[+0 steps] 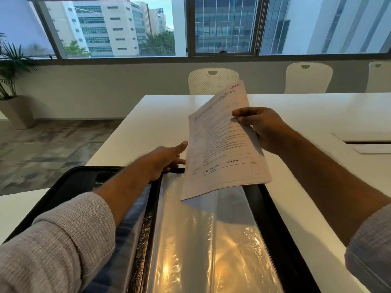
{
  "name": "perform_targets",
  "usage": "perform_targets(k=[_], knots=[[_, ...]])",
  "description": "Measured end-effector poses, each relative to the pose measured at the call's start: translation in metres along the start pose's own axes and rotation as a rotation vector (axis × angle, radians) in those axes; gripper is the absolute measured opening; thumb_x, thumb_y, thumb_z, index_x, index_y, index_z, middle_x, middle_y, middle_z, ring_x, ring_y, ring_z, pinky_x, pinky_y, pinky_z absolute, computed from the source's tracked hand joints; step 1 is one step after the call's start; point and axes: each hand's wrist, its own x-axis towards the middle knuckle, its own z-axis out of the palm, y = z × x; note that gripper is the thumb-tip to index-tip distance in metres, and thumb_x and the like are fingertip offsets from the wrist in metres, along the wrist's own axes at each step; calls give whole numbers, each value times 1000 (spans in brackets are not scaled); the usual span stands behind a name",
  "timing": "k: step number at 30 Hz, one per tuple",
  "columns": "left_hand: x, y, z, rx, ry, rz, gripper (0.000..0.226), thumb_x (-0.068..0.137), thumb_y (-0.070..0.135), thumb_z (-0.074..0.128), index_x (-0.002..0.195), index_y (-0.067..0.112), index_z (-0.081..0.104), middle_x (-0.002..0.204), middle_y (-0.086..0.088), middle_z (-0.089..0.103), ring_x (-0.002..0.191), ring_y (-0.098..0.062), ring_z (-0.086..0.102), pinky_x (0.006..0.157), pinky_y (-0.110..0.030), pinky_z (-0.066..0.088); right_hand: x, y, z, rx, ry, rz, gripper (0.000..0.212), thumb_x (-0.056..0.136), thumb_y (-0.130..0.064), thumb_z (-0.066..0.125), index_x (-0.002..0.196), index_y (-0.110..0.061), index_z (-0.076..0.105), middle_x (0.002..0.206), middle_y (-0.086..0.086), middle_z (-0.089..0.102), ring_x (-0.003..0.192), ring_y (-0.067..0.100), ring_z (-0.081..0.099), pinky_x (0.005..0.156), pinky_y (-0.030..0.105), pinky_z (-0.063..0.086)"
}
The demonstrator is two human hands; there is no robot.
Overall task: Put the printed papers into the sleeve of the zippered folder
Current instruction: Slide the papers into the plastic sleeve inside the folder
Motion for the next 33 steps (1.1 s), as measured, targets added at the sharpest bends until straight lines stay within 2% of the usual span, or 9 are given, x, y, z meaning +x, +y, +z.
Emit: perform_targets(k=[4, 8, 12, 16, 18, 21, 25, 30, 33], knots=[[-4, 8, 2, -107, -56, -3, 47, 84, 39, 71, 113, 4, 62, 104, -13, 74, 95, -27, 71, 81, -43, 58, 1, 1, -6, 36, -60, 21, 14, 87, 2, 59, 89, -7, 69, 110, 10, 65, 94, 36, 68, 78, 48, 59], [-14, 19, 5, -367, 177, 152, 20, 84, 10, 72, 102, 2, 66, 94, -15, 74, 81, -26, 73, 55, -31, 58, 8, 1, -12, -182, 44, 21, 12, 86, 1, 62, 88, -8, 70, 107, 10, 66, 93, 34, 68, 77, 49, 59], [-32, 47, 21, -176, 410, 509, 4, 82, 14, 73, 82, 10, 71, 86, -7, 74, 75, -22, 73, 65, -34, 61, 6, 1, 3, -353, 41, 0, 14, 88, -20, 66, 100, -13, 67, 100, 2, 70, 86, 26, 69, 63, 41, 58], [-53, 65, 54, 235, 535, 830, 20, 83, 33, 72, 83, 13, 77, 83, 3, 74, 62, -13, 64, 59, -14, 48, 3, -7, 30, -361, -29, -65, 54, 80, -61, 61, 110, -17, 62, 96, 2, 72, 78, 25, 73, 64, 40, 59], [-55, 68, 65, 266, 571, 894, 23, 85, 33, 71, 92, 12, 78, 91, 0, 75, 65, -10, 59, 69, -10, 44, 5, -9, 41, -388, 56, -128, 52, 80, -56, 64, 112, -15, 60, 98, 0, 70, 81, 24, 71, 61, 35, 58], [-53, 65, 71, 231, 563, 938, 25, 85, 30, 72, 99, 10, 77, 100, -3, 75, 75, -9, 57, 89, -27, 49, 13, -7, 48, -427, 160, -176, 32, 85, -30, 70, 108, -10, 61, 103, 2, 66, 90, 24, 66, 77, 37, 56], [-53, 66, 67, 197, 495, 1006, 24, 86, 29, 71, 100, 10, 76, 97, -3, 75, 74, -9, 62, 86, -25, 52, 20, -10, 44, -399, 197, -144, 26, 84, -21, 71, 104, -5, 63, 101, 6, 65, 90, 25, 65, 74, 33, 56], [-37, 45, 28, 307, 428, 799, 15, 88, 23, 67, 95, 14, 77, 91, 1, 75, 81, -13, 67, 78, -26, 54, 29, -19, 16, -217, 373, -121, 19, 84, -15, 69, 98, -9, 59, 106, 10, 66, 91, 30, 67, 57, 34, 54], [-24, 16, 12, 712, 107, 487, 23, 86, 28, 71, 106, 18, 74, 104, -1, 74, 89, -13, 66, 80, -22, 47, 36, -18, 5, -136, 436, -83, 22, 87, -15, 67, 104, -12, 54, 108, 8, 64, 95, 30, 66, 60, 35, 55]])
